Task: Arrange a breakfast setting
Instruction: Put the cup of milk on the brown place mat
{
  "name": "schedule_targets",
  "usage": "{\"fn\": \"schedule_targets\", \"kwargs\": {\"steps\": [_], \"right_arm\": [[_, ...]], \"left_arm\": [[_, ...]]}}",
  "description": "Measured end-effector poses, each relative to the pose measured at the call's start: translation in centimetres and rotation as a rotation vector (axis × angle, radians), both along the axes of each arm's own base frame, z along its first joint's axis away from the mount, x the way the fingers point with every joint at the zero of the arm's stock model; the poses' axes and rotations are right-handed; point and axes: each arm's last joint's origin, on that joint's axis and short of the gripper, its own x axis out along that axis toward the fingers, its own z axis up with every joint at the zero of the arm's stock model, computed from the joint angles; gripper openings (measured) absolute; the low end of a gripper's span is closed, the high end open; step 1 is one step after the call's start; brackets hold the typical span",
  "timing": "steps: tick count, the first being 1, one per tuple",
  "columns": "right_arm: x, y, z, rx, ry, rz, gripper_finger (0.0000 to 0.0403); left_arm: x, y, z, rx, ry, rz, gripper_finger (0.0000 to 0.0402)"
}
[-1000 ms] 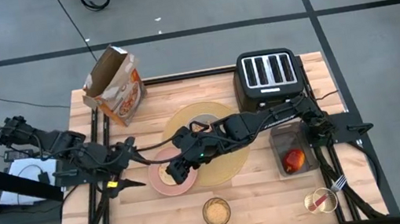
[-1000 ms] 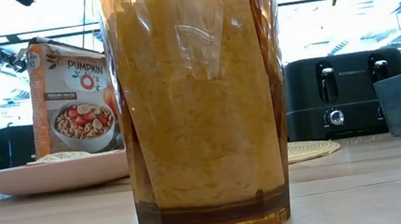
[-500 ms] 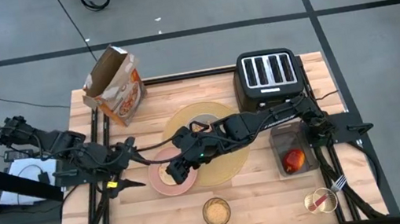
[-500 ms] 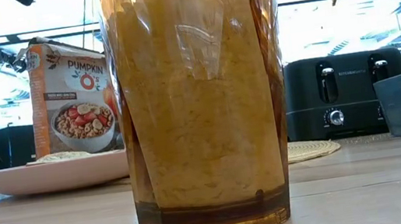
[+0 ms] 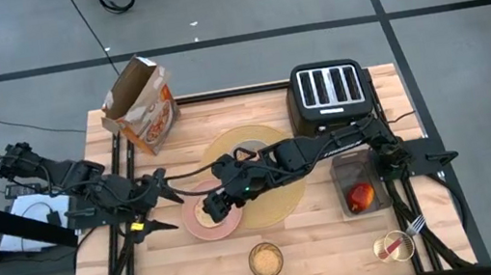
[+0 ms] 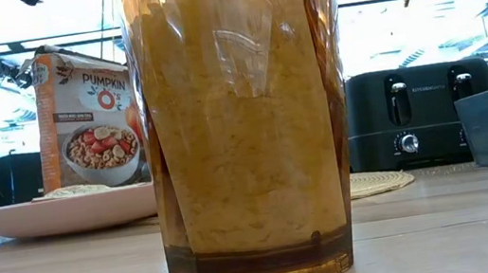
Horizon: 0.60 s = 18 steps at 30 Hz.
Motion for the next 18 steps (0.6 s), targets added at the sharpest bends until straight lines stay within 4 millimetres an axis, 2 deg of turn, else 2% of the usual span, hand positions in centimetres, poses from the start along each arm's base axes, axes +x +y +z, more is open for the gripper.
{"fn": "schedule_targets", "kwargs": {"steps": [4, 9, 18], "right_arm": [[-0.2, -0.4, 0.0, -0.093, 0.007, -0.04, 0.0244], [-1.8, -0.3, 0.4, -0.244, 0.075, -0.092, 0.0244], [-4.1, 0.1, 2.1, -0.417, 0.101, 0.116, 0.0244]], "left_arm": [[-0.5, 0.2, 0.9, -0.046, -0.074, 0.004, 0.0318], [-1.4, 0.8, 1.5, -0.075, -0.118, 0.024, 0.0318], [-2.2, 0.5, 1.8, -0.104, -0.136, -0.016, 0.0318]]}}
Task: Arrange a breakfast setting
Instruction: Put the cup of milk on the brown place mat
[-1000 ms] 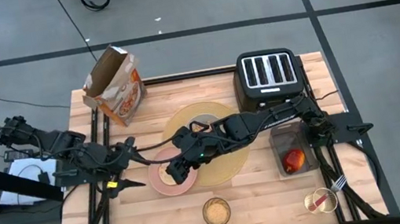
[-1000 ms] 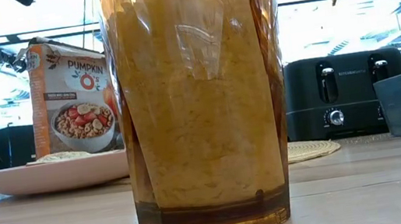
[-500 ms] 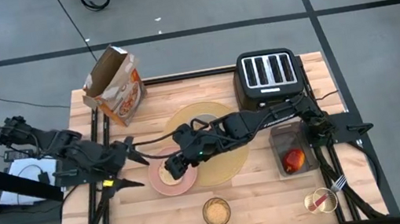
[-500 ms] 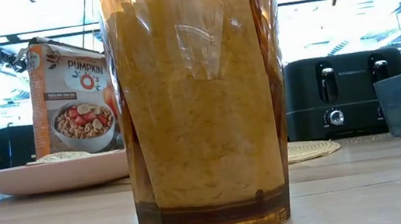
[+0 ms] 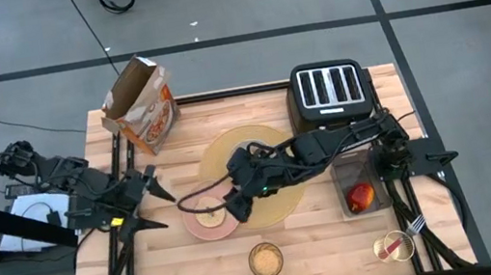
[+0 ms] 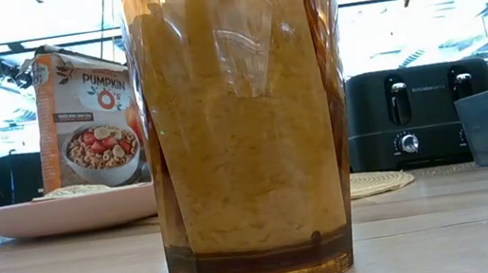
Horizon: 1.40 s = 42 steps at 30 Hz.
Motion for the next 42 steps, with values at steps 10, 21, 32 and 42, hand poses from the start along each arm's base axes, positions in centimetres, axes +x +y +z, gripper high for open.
{"fn": "schedule_targets", "kwargs": {"steps": [10, 21, 32, 42], "right_arm": [[-2.6, -0.1, 1.8, -0.104, 0.067, 0.3, 0.024], [-5.7, 6.1, 1.0, -0.074, 0.148, 0.309, 0.024], [-9.5, 10.9, -3.8, 0.106, 0.398, -0.064, 0.024], [-5.0, 8.1, -6.9, 0.271, 0.393, -0.023, 0.0241]], "left_arm": [[-0.9, -2.9, -0.4, -0.226, 0.138, 0.007, 0.0318], [-0.8, -10.1, -4.1, -0.129, 0.293, 0.043, 0.0318], [4.3, -14.6, -8.8, 0.008, 0.261, 0.173, 0.0318], [9.0, -13.9, -11.2, -0.021, 0.266, 0.318, 0.0318]]}}
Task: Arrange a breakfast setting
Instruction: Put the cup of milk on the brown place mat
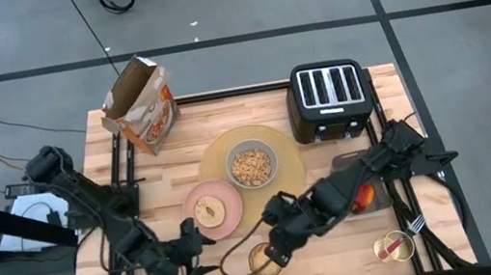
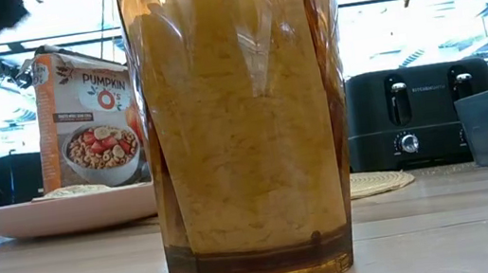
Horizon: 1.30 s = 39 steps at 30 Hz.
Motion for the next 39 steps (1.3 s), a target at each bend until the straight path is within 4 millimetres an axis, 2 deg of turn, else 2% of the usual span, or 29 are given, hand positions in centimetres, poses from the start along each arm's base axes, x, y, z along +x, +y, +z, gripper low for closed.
{"fn": "schedule_targets", "kwargs": {"steps": [4, 10, 17, 23, 27, 30, 34, 39], "right_arm": [[0.4, -0.7, 0.0, -0.016, -0.006, 0.051, 0.024], [0.7, -0.5, -0.4, -0.038, -0.013, 0.089, 0.024], [2.4, 0.8, -3.3, -0.065, -0.004, 0.171, 0.024], [2.9, 1.0, -4.7, -0.091, 0.029, 0.187, 0.024], [3.7, 1.2, -6.8, -0.089, 0.089, 0.219, 0.0236], [4.1, 1.4, -8.0, -0.071, 0.117, 0.239, 0.0226], [4.3, 1.4, -8.0, -0.05, 0.117, 0.244, 0.0197], [4.4, 1.1, -8.0, -0.051, 0.122, 0.239, 0.0141]], "left_arm": [[1.7, 0.6, -0.7, 0.01, -0.016, 0.038, 0.0318], [3.3, 1.2, -1.4, 0.006, -0.029, 0.077, 0.0318], [3.9, 0.5, -2.7, -0.002, 0.013, 0.0, 0.0318], [4.1, 0.2, -3.9, -0.069, 0.07, 0.029, 0.0318], [4.2, 0.2, -4.0, -0.065, 0.072, 0.029, 0.0318], [4.1, 0.2, -4.0, -0.058, 0.074, 0.025, 0.0318], [4.1, 0.2, -4.0, -0.061, 0.08, 0.024, 0.0318], [4.1, 0.2, -4.0, -0.062, 0.081, 0.023, 0.0318]]}}
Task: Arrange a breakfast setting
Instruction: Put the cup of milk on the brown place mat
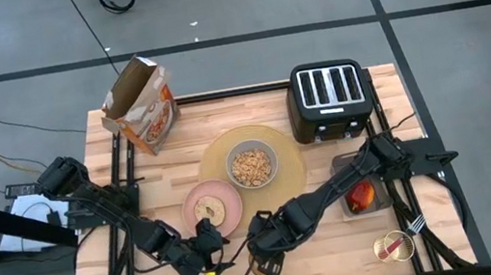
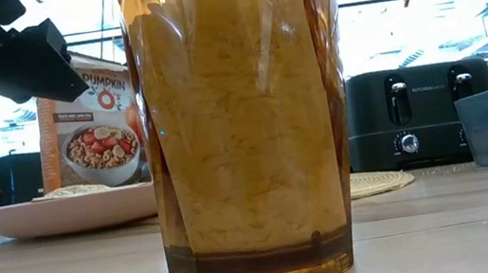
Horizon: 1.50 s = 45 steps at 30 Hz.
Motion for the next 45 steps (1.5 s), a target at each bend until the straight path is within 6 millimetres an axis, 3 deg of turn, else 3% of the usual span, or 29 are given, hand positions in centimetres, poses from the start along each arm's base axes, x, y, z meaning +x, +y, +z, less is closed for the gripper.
{"fn": "schedule_targets", "kwargs": {"steps": [9, 15, 19, 24, 29, 33, 39, 45], "right_arm": [[0.3, -0.7, 0.2, 0.013, 0.014, -0.058, 0.0018], [0.1, -2.2, 1.2, 0.04, 0.041, -0.084, 0.0013], [-1.2, -4.3, 4.9, 0.017, 0.033, -0.046, 0.0013], [-3.7, -9.9, 9.6, -0.04, 0.048, -0.006, 0.0013], [-5.7, -17.2, 12.7, -0.152, 0.024, -0.036, 0.0013], [-6.9, -23.1, 14.1, -0.199, -0.004, -0.11, 0.0013], [-7.8, -29.9, 13.7, -0.279, 0.037, -0.195, 0.0013], [-6.7, -35.4, 10.4, -0.285, 0.128, -0.221, 0.0013]], "left_arm": [[0.0, 0.0, 0.0, -0.045, 0.01, 0.022, 0.0318], [-0.6, 0.4, 1.9, -0.138, -0.001, 0.025, 0.0318], [-1.6, 1.3, 4.2, -0.186, -0.036, 0.035, 0.0318], [-2.8, 2.6, 6.8, -0.225, -0.096, 0.052, 0.0318], [-3.0, 4.2, 8.2, -0.174, -0.199, 0.188, 0.0318], [-2.2, 5.8, 8.4, -0.13, -0.263, 0.365, 0.0318], [-0.3, 9.3, 8.4, -0.128, -0.277, 0.53, 0.0318], [1.3, 13.6, 8.2, -0.075, -0.209, 0.493, 0.0318]]}}
